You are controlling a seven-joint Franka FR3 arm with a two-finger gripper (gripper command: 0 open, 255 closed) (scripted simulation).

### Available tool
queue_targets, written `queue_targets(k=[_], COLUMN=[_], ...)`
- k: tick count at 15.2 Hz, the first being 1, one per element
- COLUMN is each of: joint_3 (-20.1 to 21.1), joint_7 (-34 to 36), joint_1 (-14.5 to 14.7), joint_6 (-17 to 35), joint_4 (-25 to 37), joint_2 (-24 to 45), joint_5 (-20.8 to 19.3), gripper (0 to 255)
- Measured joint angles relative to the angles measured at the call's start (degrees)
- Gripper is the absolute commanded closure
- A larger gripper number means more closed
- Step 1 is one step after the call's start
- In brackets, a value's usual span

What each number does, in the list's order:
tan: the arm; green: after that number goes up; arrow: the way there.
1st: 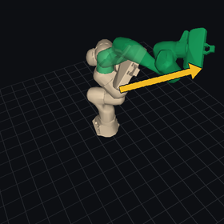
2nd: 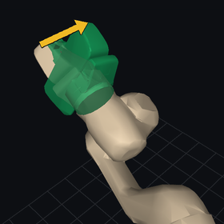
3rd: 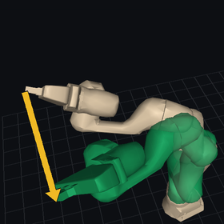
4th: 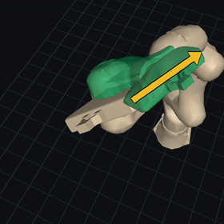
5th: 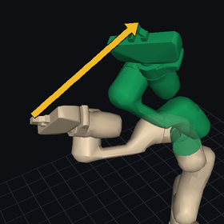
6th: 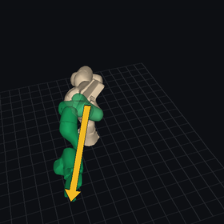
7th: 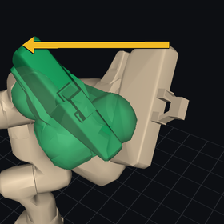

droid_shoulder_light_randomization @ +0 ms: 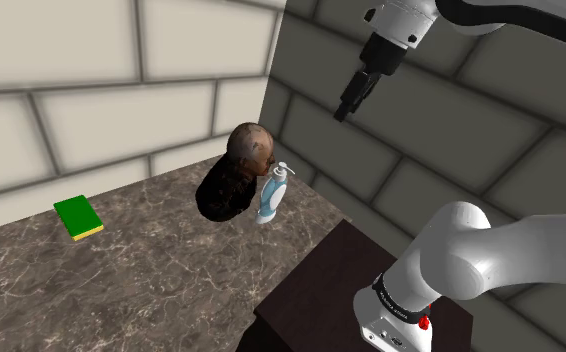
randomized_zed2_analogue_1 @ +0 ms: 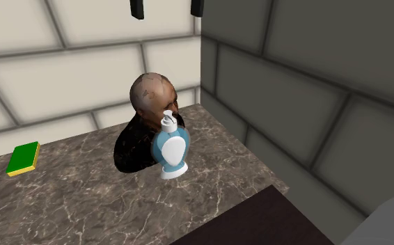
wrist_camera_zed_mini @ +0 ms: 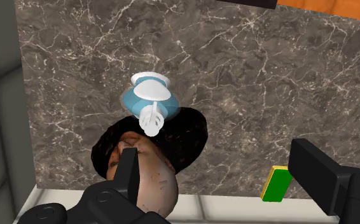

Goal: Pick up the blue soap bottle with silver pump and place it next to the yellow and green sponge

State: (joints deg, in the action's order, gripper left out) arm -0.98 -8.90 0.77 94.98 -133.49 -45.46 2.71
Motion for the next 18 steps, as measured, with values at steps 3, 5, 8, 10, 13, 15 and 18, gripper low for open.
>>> queue_targets(k=[3, 5, 8, 10, 13, 15, 18], joint_3=[-0.3, -0.6, -1.5, -2.0, -2.9, -3.6, -4.8], joint_7=[-0.4, -1.0, -2.2, -3.1, -4.4, -5.5, -7.4], joint_1=[0.0, 0.0, -0.1, -0.1, 0.0, 0.1, 0.4], joint_6=[2.6, 6.1, 12.2, 16.6, 23.1, 26.9, 33.2], joint_4=[-2.0, -3.9, -7.4, -9.6, -12.0, -12.4, -13.3], joint_2=[0.6, 2.3, 5.0, 7.2, 11.2, 14.6, 20.1], joint_5=[0.0, 0.0, 0.0, 0.1, 0.4, 0.7, 1.4], gripper=[0, 0, 0, 0, 0, 0, 0])
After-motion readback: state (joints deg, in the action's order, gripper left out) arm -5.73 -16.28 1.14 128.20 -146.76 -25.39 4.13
